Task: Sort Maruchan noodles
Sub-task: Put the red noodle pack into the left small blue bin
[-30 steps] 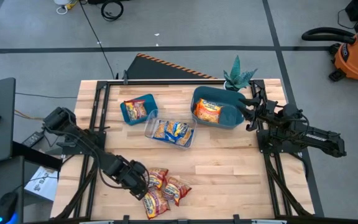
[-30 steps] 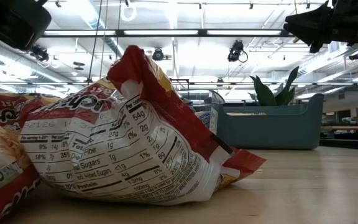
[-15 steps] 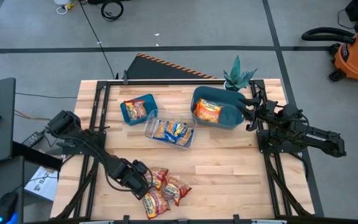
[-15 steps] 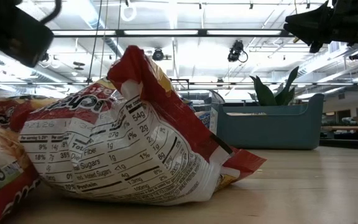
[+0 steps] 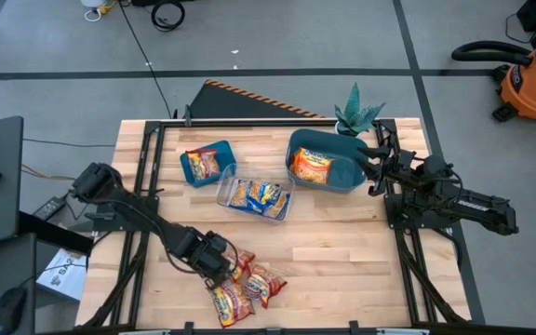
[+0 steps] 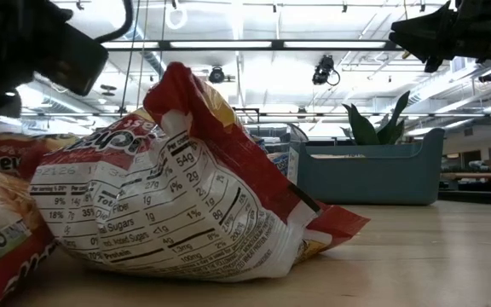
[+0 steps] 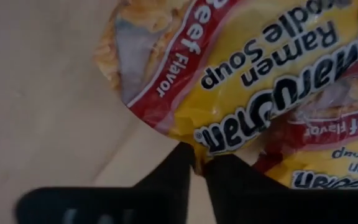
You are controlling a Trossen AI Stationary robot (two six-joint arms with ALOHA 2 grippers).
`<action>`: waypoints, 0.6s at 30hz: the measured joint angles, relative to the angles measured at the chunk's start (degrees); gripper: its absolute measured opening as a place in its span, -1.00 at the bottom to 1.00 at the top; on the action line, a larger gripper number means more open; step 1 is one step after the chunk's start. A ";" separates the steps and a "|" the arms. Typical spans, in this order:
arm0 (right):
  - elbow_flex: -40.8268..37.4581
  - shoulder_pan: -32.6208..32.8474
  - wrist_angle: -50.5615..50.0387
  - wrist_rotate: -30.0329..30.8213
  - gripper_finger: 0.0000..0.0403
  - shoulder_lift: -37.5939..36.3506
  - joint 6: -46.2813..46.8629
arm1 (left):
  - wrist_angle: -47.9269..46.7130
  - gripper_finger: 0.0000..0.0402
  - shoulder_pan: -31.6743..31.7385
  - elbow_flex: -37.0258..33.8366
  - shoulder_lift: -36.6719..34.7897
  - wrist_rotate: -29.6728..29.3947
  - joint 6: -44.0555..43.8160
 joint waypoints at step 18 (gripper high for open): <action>0.00 0.00 -0.02 0.02 -0.24 0.00 0.02 | -25.87 -0.96 9.55 0.04 -17.47 -13.97 8.57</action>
